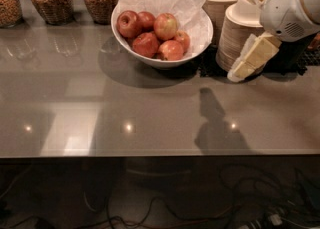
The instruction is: Pick apple from white bowl
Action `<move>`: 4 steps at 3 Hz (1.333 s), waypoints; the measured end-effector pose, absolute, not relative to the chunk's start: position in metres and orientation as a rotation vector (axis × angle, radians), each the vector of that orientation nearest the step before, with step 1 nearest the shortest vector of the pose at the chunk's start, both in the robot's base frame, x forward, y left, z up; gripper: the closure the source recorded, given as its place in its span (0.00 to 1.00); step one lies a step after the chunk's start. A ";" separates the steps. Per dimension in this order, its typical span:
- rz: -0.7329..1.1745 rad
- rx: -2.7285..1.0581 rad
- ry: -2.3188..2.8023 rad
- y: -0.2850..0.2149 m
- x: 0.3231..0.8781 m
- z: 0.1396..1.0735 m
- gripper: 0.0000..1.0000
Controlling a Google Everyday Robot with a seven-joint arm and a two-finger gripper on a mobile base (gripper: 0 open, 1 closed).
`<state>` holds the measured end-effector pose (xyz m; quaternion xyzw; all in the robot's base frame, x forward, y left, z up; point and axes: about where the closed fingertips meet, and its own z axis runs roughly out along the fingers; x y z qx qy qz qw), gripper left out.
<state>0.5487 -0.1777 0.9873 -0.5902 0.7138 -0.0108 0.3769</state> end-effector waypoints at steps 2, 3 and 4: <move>-0.051 -1.539 1.735 -0.142 0.631 0.980 0.00; -0.033 -1.588 1.700 -0.110 0.663 0.975 0.00; -0.030 -1.591 1.689 -0.104 0.665 0.977 0.00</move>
Offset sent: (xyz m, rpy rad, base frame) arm 0.1338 0.0617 -0.0178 -0.0204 -0.0685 0.0911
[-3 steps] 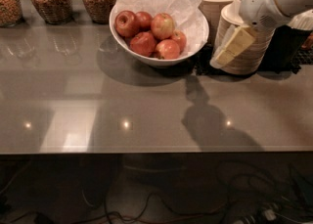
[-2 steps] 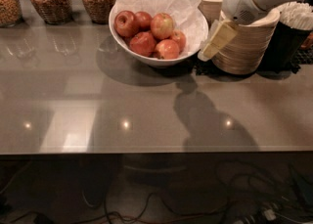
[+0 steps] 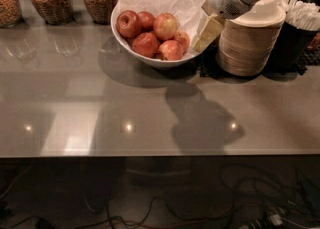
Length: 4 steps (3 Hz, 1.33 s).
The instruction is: Pick apple from white bowl
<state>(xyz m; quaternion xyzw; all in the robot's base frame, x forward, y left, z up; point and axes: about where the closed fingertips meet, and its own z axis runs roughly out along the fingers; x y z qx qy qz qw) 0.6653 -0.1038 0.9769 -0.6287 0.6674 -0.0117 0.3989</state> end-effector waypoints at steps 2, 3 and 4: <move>-0.039 -1.547 1.662 -0.106 0.670 0.974 0.31; -0.020 -1.518 1.644 -0.101 0.679 0.968 0.37; 0.012 -1.505 1.630 -0.092 0.691 0.960 0.25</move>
Offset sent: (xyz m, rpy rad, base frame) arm 0.0124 -0.0077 -0.0031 0.0695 -0.0781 -0.0363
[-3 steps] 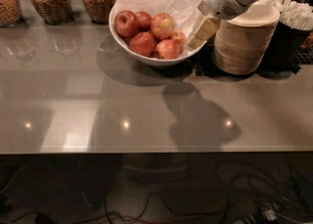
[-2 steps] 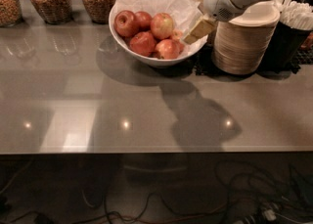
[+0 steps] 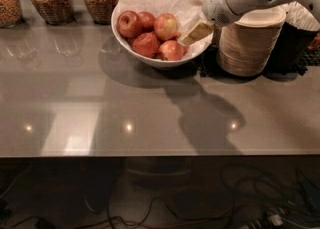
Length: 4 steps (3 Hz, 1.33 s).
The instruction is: Pick apple from white bowl
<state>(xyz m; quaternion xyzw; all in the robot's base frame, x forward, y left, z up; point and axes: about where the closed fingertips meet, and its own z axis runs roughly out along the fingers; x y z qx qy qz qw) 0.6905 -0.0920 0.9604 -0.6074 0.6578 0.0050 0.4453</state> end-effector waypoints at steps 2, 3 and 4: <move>0.083 -1.505 1.611 -0.070 0.716 0.943 0.29; 0.101 -1.511 1.605 -0.061 0.726 0.939 0.32; 0.131 -1.531 1.598 -0.043 0.745 0.929 0.32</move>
Offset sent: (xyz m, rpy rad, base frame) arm 0.0410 0.0309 -0.0245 0.0648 0.0318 0.0479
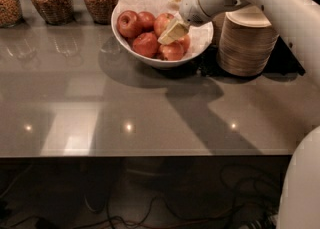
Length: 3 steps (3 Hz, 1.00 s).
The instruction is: Pick apple from white bowl
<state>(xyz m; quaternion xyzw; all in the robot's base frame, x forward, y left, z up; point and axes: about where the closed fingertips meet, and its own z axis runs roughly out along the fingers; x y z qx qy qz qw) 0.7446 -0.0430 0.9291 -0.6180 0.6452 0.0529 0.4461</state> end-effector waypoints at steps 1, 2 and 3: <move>0.144 -1.541 1.600 -0.035 0.751 0.922 0.33; 0.146 -1.542 1.602 -0.035 0.752 0.924 0.36; 0.148 -1.546 1.610 -0.034 0.752 0.921 0.55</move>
Offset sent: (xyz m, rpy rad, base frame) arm 0.0149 0.0109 -0.0162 -0.0123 0.0316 0.0085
